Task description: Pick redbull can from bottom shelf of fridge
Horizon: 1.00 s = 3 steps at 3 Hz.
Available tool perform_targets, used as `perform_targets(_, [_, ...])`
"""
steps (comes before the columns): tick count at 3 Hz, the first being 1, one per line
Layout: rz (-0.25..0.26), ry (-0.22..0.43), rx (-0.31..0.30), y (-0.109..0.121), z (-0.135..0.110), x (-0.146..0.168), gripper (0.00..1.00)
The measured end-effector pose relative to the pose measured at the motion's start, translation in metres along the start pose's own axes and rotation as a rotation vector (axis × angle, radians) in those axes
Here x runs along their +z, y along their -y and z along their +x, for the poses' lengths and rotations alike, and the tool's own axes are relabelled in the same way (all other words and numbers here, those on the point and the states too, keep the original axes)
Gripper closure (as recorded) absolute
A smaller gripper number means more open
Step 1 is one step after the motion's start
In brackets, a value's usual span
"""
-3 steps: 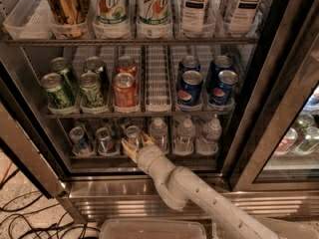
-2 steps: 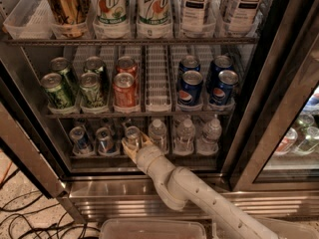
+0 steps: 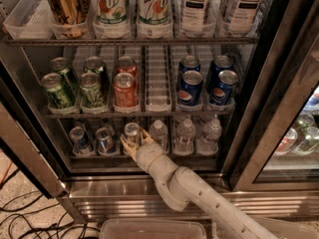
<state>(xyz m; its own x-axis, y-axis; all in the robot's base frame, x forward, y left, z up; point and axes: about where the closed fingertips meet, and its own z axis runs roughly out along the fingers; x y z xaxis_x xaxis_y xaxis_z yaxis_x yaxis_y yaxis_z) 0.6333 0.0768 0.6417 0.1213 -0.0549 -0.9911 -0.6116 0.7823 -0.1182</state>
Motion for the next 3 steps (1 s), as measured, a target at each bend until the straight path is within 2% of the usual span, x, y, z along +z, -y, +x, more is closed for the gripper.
perform_targets(1, [-0.025,0.025,-0.031,-0.001,-0.025,-0.006,1.00])
perform_targets(2, [-0.117,0.006,-0.030,-0.004,-0.042,-0.015,1.00])
perform_targets(3, [-0.271,-0.062,-0.010,-0.021,-0.045,-0.030,1.00])
